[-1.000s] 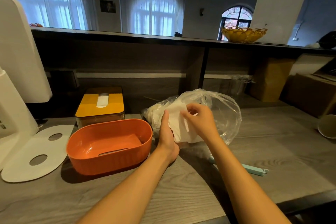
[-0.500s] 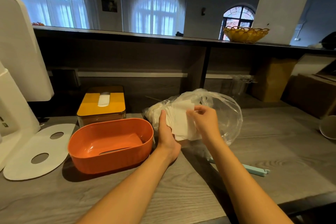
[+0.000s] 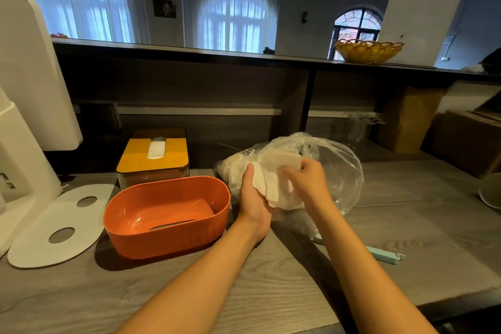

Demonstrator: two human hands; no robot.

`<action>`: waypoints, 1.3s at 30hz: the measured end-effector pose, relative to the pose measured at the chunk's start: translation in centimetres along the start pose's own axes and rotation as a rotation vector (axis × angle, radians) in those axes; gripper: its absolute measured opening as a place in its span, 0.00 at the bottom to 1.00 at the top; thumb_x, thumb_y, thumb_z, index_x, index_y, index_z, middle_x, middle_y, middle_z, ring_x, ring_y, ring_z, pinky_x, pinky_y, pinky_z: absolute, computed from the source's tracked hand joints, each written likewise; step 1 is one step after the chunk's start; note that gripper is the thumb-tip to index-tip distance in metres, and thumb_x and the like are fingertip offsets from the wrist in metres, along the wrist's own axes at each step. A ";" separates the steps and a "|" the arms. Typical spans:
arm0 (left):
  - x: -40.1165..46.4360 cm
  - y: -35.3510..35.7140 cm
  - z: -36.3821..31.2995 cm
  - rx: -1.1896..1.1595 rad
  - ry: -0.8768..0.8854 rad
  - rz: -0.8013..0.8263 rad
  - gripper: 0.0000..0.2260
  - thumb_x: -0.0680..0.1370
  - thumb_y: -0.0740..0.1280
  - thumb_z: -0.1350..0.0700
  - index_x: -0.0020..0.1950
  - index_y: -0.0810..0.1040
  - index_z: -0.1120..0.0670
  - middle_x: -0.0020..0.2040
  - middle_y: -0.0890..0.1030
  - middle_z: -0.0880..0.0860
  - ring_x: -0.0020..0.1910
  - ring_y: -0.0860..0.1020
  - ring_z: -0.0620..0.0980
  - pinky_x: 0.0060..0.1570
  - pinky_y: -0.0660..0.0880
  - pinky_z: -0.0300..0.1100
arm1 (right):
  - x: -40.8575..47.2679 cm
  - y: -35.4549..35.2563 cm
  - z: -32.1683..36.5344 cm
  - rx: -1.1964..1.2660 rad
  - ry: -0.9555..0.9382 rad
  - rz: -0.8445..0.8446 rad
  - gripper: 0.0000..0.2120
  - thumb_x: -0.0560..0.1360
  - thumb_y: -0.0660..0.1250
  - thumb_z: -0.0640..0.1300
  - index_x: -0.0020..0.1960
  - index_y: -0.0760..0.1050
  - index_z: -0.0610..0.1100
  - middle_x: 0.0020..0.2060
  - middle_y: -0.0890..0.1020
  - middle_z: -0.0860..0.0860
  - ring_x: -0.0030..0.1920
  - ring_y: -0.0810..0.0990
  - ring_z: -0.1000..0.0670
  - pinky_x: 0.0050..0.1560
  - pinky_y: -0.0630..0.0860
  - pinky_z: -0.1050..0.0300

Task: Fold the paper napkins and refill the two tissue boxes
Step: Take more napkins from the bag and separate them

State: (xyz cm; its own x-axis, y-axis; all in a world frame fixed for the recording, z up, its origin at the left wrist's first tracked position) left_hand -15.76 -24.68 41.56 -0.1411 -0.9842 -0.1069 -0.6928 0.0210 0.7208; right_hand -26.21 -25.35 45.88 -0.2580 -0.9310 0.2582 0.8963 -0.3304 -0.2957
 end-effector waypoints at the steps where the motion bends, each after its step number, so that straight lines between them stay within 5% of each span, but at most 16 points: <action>1: -0.1 0.0 -0.1 -0.008 -0.023 -0.002 0.17 0.82 0.57 0.40 0.58 0.79 0.47 0.55 0.85 0.55 0.59 0.81 0.58 0.62 0.75 0.58 | 0.2 -0.6 0.2 0.072 0.034 -0.015 0.05 0.78 0.67 0.39 0.53 0.79 0.43 0.42 0.80 0.51 0.43 0.79 0.51 0.36 0.73 0.62; 4: 0.4 -0.4 -0.1 0.005 -0.062 -0.044 0.13 0.81 0.65 0.48 0.64 0.76 0.48 0.60 0.83 0.57 0.59 0.80 0.60 0.56 0.78 0.58 | 0.6 -2.7 0.9 0.361 0.169 -0.041 0.10 0.78 0.63 0.36 0.57 0.77 0.44 0.47 0.81 0.49 0.46 0.79 0.50 0.41 0.75 0.57; 8: 1.4 -1.0 0.5 0.051 -0.012 -0.173 0.18 0.82 0.66 0.57 0.71 0.72 0.52 0.63 0.81 0.56 0.59 0.81 0.57 0.57 0.79 0.57 | 1.3 -5.1 0.7 0.486 0.320 -0.152 0.07 0.76 0.60 0.36 0.47 0.76 0.44 0.32 0.71 0.51 0.31 0.69 0.53 0.33 0.69 0.59; 11: 1.1 -0.8 0.1 0.061 0.006 -0.159 0.14 0.83 0.65 0.53 0.68 0.74 0.50 0.57 0.83 0.54 0.53 0.82 0.55 0.43 0.80 0.49 | 1.4 -5.6 0.5 0.470 0.249 -0.058 0.16 0.72 0.63 0.40 0.59 0.78 0.42 0.44 0.80 0.46 0.43 0.78 0.46 0.47 0.79 0.47; 14: 0.4 -0.6 -0.5 0.018 -0.008 -0.093 0.13 0.82 0.59 0.41 0.59 0.76 0.46 0.55 0.82 0.53 0.53 0.80 0.56 0.41 0.77 0.50 | 0.9 -4.8 1.2 0.283 -0.052 0.149 0.10 0.77 0.63 0.33 0.55 0.78 0.41 0.45 0.82 0.48 0.45 0.81 0.51 0.45 0.80 0.58; 18: 0.2 -0.4 -0.7 0.051 -0.001 -0.044 0.26 0.81 0.51 0.33 0.63 0.77 0.47 0.57 0.83 0.57 0.56 0.81 0.58 0.43 0.79 0.52 | 0.1 -2.2 1.3 -0.122 -0.225 0.320 0.11 0.79 0.64 0.35 0.56 0.77 0.48 0.50 0.80 0.53 0.48 0.80 0.56 0.46 0.75 0.64; 21: 0.4 -0.5 -0.7 0.071 0.013 -0.057 0.30 0.81 0.49 0.32 0.69 0.77 0.50 0.60 0.83 0.57 0.59 0.81 0.58 0.56 0.79 0.56 | 0.3 -1.0 0.3 -0.440 -0.252 0.370 0.22 0.79 0.67 0.40 0.72 0.69 0.45 0.62 0.71 0.53 0.61 0.71 0.53 0.60 0.69 0.60; 24: 0.1 -0.4 -0.6 0.106 0.028 -0.042 0.30 0.81 0.49 0.33 0.67 0.78 0.50 0.56 0.85 0.55 0.59 0.82 0.57 0.63 0.76 0.59 | 0.5 -0.8 -0.2 -0.526 -0.276 0.379 0.28 0.77 0.70 0.43 0.75 0.67 0.46 0.67 0.70 0.50 0.66 0.69 0.49 0.68 0.69 0.51; 27: -0.1 -0.2 -0.8 0.090 0.016 -0.016 0.26 0.82 0.48 0.34 0.58 0.80 0.48 0.50 0.86 0.52 0.54 0.83 0.54 0.54 0.79 0.53 | 0.5 -0.8 -0.1 -0.537 -0.321 0.353 0.27 0.76 0.71 0.43 0.74 0.68 0.48 0.63 0.73 0.51 0.63 0.70 0.51 0.65 0.68 0.55; 34: 0.4 -0.5 -0.6 0.059 0.009 -0.033 0.29 0.81 0.49 0.32 0.64 0.78 0.50 0.58 0.85 0.54 0.59 0.82 0.56 0.61 0.77 0.57 | 0.9 -1.8 -0.1 -0.232 -0.282 0.327 0.09 0.78 0.68 0.39 0.56 0.75 0.49 0.53 0.78 0.52 0.53 0.77 0.54 0.53 0.75 0.59; 39: 0.3 -0.3 -0.7 0.054 -0.004 -0.050 0.25 0.82 0.51 0.34 0.64 0.78 0.47 0.59 0.84 0.55 0.58 0.81 0.57 0.55 0.79 0.57 | 1.0 -2.3 0.1 -0.030 -0.228 0.194 0.15 0.77 0.69 0.37 0.60 0.75 0.50 0.52 0.81 0.53 0.50 0.81 0.56 0.46 0.79 0.62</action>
State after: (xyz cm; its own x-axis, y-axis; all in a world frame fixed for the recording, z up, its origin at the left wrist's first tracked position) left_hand -15.05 -25.14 41.80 -0.1081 -0.9836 -0.1443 -0.7363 -0.0183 0.6764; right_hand -28.45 -25.51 46.91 0.0076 -0.9196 0.3928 0.9089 -0.1574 -0.3861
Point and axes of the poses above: each hand's wrist, its own x-axis towards the middle knuckle, its own y-axis out of the palm, z = x × y, the point moved 1 cm from there along x, towards the middle knuckle
